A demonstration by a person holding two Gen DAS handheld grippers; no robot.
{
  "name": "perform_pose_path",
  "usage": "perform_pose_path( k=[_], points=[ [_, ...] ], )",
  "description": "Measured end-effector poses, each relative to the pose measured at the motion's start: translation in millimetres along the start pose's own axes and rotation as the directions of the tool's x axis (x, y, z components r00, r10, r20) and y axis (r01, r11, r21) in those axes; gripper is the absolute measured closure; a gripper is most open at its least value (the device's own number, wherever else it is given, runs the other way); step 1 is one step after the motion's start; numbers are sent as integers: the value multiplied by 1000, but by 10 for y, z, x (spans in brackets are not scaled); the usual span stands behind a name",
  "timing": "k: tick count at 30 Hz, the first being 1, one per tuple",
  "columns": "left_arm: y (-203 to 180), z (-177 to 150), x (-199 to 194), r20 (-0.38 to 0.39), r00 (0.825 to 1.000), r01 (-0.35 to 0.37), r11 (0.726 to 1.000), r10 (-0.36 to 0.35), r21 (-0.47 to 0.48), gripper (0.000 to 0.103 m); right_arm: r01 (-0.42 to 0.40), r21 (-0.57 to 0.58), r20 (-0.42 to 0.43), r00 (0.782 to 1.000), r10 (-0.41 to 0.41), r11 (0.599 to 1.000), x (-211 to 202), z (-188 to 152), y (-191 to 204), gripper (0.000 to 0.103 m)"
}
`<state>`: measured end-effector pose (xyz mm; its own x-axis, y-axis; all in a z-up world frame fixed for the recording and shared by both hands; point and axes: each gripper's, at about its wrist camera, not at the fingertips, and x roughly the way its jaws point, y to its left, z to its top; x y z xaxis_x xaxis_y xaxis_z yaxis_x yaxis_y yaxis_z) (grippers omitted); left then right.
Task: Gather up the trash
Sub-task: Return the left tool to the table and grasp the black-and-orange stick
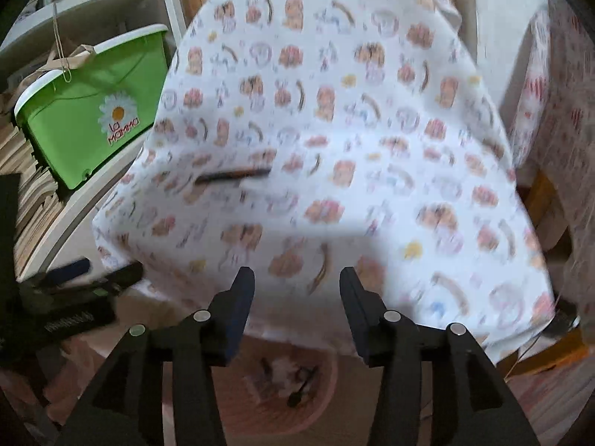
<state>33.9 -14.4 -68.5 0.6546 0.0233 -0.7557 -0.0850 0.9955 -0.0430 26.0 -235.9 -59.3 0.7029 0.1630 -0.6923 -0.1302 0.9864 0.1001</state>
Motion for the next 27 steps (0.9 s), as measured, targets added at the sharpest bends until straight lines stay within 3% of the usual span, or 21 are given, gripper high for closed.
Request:
perform_pose_path(
  k=[4, 8, 11, 15, 17, 18, 21, 27],
  points=[
    [5, 224, -328, 157, 988, -12, 1000, 11, 4, 0, -21, -44, 55, 998, 23, 999, -117, 260, 1, 40],
    [-21, 483, -553, 296, 955, -26, 999, 14, 37, 0, -7, -106, 192, 981, 27, 994, -355, 505, 11, 8],
    [-51, 676, -512, 269, 962, 23, 995, -50, 101, 0, 4, -155, 245, 969, 34, 988, -444, 688, 18, 0],
    [-124, 794, -511, 277, 961, -8, 992, -27, 124, 0, 16, -165, 270, 962, 30, 986, -409, 862, -38, 0],
    [-155, 830, -484, 259, 965, 10, 992, -43, 128, 0, 38, -203, 276, 961, 20, 978, -339, 908, -38, 0],
    [-178, 850, -447, 230, 972, 16, 992, -45, 125, 0, 21, -224, 251, 967, 37, 974, -277, 927, -40, 0],
    [-250, 865, -271, 159, 987, -8, 992, -12, 124, 0, -95, -294, 44, 993, 112, 951, 74, 952, -20, 0],
    [-337, 852, 100, 43, 996, 73, 981, -82, 177, 0, -102, -278, 5, 994, 108, 955, 344, 871, -97, 0]
  ],
)
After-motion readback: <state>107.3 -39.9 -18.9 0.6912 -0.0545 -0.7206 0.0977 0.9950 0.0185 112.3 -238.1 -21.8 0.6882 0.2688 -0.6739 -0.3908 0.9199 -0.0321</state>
